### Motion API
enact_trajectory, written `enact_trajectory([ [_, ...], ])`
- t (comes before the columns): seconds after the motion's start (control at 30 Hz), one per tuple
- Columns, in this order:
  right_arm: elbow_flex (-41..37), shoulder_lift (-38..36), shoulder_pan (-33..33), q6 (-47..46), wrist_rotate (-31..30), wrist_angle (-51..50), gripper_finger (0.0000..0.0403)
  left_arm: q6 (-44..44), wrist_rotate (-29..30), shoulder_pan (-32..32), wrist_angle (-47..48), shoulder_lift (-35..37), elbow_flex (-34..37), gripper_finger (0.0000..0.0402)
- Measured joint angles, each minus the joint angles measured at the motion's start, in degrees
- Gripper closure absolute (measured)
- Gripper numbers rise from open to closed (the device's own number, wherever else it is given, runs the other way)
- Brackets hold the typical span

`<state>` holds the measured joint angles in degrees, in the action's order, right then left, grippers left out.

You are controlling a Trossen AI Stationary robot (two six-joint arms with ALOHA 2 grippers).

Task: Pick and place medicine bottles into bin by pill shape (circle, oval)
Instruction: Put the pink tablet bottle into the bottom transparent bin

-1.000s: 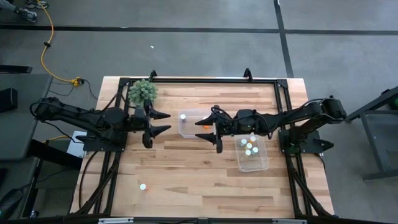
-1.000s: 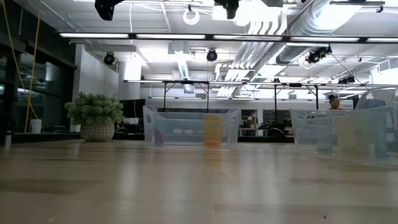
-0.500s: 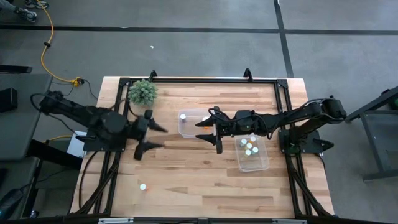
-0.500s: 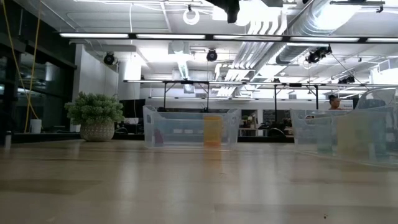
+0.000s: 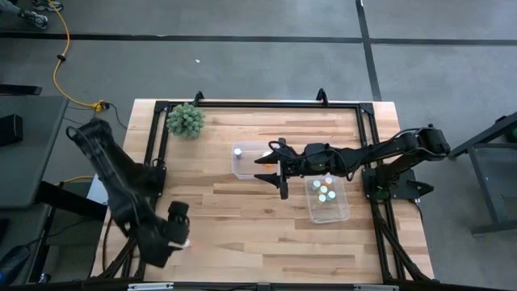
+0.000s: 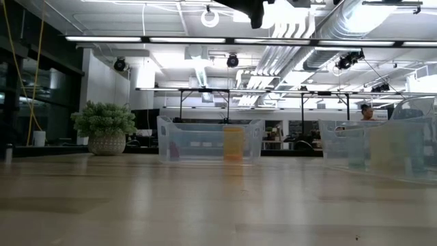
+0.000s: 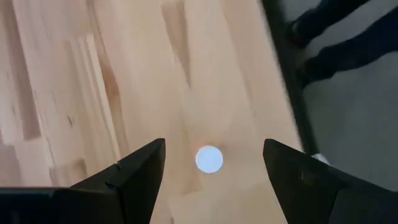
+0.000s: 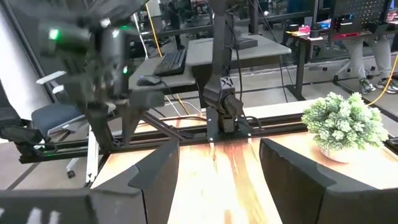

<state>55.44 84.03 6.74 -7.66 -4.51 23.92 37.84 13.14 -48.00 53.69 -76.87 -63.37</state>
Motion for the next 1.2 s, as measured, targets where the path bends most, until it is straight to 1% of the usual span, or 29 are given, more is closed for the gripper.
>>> enact_trajectory([
  [0.07,0.0,0.0,0.0,-0.01,-0.01,-0.56,0.0187,3.15,1.05,-1.56,0.14,-3.6,-0.02,0.0139],
  [0.17,0.0,0.0,0.0,-1.26,-0.02,-1.12,0.0187,7.71,0.73,-2.53,0.04,-8.13,0.62,0.0139],
  [0.27,0.0,0.0,0.0,-1.33,-0.03,-1.62,0.0187,10.09,0.4,-2.78,-1.34,-10.99,1.98,0.0139],
  [0.37,0.0,0.0,0.0,-1.42,-0.03,-1.88,0.0187,10.63,0.42,-2.78,-1.16,-12.6,2.88,0.0139],
  [0.57,0.0,0.0,0.0,-1.36,-0.04,-2.27,0.0187,10.61,-1.04,-2.63,-3.62,-12.47,4.23,0.014],
  [0.67,0.0,0.0,0.0,-1.36,-0.04,-2.68,0.0187,10.63,-4.13,-2.61,-7.74,-12.34,6.09,0.014],
  [0.73,0.0,0.0,0.0,-1.33,-0.04,-2.97,0.0187,10.59,-5.19,-2.63,-9.34,-12.38,7.32,0.014],
  [0.8,0.0,0.0,0.0,-1.41,-0.02,-3.33,0.0187,10.61,-4.27,-2.59,-10.46,-12.39,7.68,0.014],
  [0.93,0.0,0.0,0.0,-1.42,-0.04,-3.59,0.0187,10.02,-0.46,-2.15,-10.1,-12.39,7.74,0.014],
  [1.1,0.0,0.0,0.0,-1.46,-0.04,-3.61,0.0187,8.48,-0.65,-2.28,-10.15,-12.36,8.49,0.014],
  [1.2,0.0,0.0,0.0,-1.46,-0.04,-3.66,0.0187,9.33,-1.43,-2.15,-10.03,-12.39,9.69,0.014],
])
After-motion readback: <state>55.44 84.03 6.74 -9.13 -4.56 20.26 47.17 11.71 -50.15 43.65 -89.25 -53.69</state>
